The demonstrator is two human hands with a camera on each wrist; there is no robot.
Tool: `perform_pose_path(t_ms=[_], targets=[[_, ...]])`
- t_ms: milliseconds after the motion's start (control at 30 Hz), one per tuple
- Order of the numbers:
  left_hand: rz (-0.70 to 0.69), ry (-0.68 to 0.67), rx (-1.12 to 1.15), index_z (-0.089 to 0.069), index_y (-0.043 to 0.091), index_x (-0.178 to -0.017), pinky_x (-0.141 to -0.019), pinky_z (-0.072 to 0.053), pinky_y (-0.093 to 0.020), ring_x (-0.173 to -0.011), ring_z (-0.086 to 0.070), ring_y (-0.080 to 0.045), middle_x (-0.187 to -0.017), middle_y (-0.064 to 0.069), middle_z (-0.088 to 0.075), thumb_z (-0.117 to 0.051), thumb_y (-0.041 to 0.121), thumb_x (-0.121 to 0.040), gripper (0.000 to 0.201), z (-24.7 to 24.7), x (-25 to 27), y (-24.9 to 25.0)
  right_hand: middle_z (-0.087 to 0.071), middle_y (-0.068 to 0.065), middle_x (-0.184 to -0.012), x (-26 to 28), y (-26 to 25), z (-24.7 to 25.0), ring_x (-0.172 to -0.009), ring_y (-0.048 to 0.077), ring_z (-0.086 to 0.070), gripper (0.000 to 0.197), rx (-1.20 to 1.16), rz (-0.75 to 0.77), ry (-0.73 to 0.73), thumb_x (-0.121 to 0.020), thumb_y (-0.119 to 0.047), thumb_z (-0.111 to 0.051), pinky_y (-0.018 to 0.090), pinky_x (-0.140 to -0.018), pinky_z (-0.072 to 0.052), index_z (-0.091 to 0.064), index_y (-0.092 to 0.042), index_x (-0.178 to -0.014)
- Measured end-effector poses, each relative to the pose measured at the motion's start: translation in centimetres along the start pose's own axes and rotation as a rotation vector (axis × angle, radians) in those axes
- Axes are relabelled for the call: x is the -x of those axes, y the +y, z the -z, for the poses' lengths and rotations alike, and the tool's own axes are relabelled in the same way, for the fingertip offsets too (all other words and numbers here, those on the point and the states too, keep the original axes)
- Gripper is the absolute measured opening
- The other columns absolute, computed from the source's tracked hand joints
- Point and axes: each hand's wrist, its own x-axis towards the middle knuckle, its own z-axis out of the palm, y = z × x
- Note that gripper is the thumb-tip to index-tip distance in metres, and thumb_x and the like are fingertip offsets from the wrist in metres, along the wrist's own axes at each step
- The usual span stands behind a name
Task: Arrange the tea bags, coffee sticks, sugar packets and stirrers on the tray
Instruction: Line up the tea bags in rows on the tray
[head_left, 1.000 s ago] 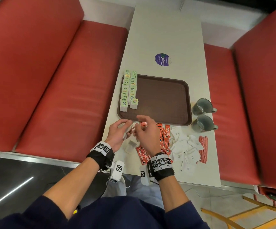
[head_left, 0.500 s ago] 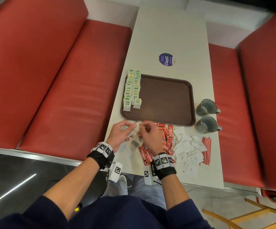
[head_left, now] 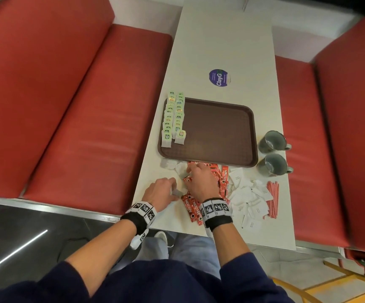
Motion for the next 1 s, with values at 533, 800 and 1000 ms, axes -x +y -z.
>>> perform_pose_path(t_ms=[533, 800, 1000], targets=[[0.159, 0.072, 0.446, -0.066, 0.025, -0.083, -0.056, -0.047, -0.019, -0.070, -0.065, -0.014, -0.079, 0.005, -0.072, -0.089, 0.024, -0.080, 0.023, 1.6, 0.2, -2.1, -0.071, 0.007, -0.129, -0.3, 3.6, 0.5, -0.126, 0.030, -0.054, 0.024, 0.157, 0.010, 0.020, -0.101, -0.003, -0.061, 0.041, -0.111, -0.047, -0.076, -0.012, -0.117], [0.125, 0.102, 0.568, -0.068, 0.033, -0.096, -0.054, -0.059, -0.033, -0.068, -0.068, -0.019, -0.089, 0.002, -0.075, -0.081, 0.014, -0.082, 0.028, 3.2, -0.5, -0.8, -0.073, 0.009, -0.128, 0.1, 0.2, -1.1, -0.125, 0.033, -0.058, 0.037, 0.251, 0.003, -0.029, -0.099, -0.034, -0.062, 0.049, -0.104, -0.049, -0.068, -0.015, -0.130], [0.127, 0.132, 0.611, -0.074, 0.041, -0.108, -0.062, -0.059, -0.029, -0.062, -0.073, -0.017, -0.094, 0.000, -0.076, -0.068, 0.007, -0.088, 0.040, 4.1, -0.7, -0.4, -0.080, 0.011, -0.108, 0.0, -0.6, -1.5, -0.115, 0.036, -0.062, 0.034, 0.261, 0.018, -0.027, -0.093, -0.021, -0.057, 0.048, -0.098, -0.047, -0.065, -0.014, -0.125]])
